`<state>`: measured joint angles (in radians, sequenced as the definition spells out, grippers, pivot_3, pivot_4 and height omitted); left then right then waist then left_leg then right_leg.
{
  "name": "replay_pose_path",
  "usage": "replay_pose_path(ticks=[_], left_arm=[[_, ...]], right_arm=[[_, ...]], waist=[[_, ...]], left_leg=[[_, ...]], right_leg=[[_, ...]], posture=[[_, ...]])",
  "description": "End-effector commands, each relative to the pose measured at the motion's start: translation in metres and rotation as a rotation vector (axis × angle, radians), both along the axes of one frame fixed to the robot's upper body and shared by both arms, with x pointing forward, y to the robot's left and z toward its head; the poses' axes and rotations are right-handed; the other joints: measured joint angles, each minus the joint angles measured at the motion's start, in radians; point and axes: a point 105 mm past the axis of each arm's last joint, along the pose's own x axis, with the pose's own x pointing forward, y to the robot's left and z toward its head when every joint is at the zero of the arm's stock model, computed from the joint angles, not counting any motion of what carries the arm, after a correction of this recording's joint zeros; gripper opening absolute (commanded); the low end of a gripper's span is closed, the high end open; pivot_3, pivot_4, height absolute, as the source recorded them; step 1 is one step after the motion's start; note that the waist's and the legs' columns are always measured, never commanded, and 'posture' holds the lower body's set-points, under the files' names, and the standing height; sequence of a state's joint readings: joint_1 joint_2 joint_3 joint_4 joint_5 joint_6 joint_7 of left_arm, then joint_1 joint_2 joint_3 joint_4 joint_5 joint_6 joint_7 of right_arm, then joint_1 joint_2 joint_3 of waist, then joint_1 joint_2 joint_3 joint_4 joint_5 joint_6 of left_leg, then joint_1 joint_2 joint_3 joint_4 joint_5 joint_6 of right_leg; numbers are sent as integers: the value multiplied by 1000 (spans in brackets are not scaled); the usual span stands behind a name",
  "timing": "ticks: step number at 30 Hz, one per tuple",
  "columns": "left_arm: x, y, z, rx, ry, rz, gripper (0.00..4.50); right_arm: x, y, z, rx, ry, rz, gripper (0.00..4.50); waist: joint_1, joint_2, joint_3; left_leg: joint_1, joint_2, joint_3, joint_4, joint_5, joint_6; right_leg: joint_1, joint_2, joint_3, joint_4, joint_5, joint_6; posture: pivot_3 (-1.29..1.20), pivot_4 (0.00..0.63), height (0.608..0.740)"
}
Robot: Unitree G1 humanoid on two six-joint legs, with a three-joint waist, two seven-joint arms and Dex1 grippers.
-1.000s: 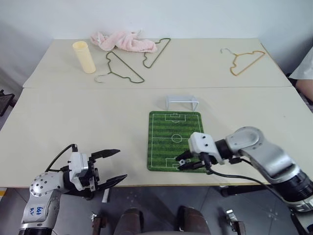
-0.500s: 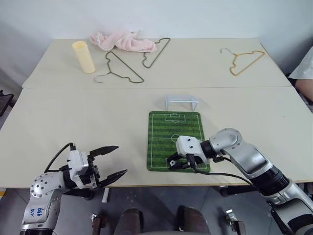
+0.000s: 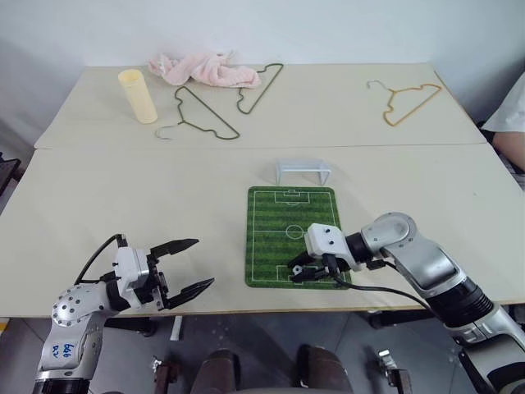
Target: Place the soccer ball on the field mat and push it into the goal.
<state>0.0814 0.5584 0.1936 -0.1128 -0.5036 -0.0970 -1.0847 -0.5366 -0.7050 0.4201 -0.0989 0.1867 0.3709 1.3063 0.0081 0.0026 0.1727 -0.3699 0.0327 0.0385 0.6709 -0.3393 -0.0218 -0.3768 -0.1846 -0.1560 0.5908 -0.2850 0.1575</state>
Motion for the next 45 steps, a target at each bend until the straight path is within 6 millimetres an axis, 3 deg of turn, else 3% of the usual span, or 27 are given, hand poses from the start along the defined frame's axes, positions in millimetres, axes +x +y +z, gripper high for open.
replay_pose_path(ticks=[1, 5, 12, 24, 30, 33, 40, 45], left_arm=[[1, -1, 6, 14, -28, -13, 4500], [2, -1, 6, 15, -29, -13, 4500], [6, -1, 8, 11, -37, -10, 4500], [13, 0, 9, 5, -46, -10, 4500], [15, 1, 9, 7, -47, -9, 4500], [15, 0, 9, 6, -46, -13, 4500], [15, -1, 9, 4, -43, -22, 4500], [16, 0, 9, 11, -39, -29, 4500]], right_arm=[[-1, -6, 6, 6, -14, -3, 858], [0, -7, 2, 2, -8, -12, 858], [1, -7, 5, 19, -13, -17, 3160], [-1, 0, 36, 73, -74, 20, 3160], [-13, 1, 62, 100, -87, 25, 3160], [-32, -5, 60, 114, -63, 60, 2623], [-45, -21, 30, 52, -6, 32, 175], [-43, -16, 14, 53, 14, 36, 11]], waist=[[-4, 0, 0], [-9, 0, 0], [-9, 0, 0], [-9, 0, 0], [-8, 0, 0], [-3, 0, 0], [-4, 0, 0], [-10, 0, 0]], left_leg=[[0, 0, 0, 0, 0, 0], [0, 0, 0, 0, 0, 0], [0, 0, 0, 1, 0, 0], [0, 0, 0, 0, 0, 0], [0, 0, 0, 0, 0, 0], [0, 0, -1, -1, 0, 0], [0, 0, 0, -1, -1, 0], [0, 0, 0, -1, -1, 0]], right_leg=[[0, 0, 0, 0, 0, 0], [0, 0, 0, 0, 0, 0], [0, 0, 0, 0, 0, 0], [0, 0, 0, 0, 0, 0], [0, 0, 0, 0, 0, 0], [0, 0, 0, -1, 0, 0], [0, 0, 0, -1, 0, 0], [0, 0, 0, 0, 0, 0]], posture=[[0, 150, 740], [0, 150, 740], [0, 150, 740], [0, 150, 740], [0, 150, 740], [0, 150, 740], [0, 150, 740], [0, 150, 740]])
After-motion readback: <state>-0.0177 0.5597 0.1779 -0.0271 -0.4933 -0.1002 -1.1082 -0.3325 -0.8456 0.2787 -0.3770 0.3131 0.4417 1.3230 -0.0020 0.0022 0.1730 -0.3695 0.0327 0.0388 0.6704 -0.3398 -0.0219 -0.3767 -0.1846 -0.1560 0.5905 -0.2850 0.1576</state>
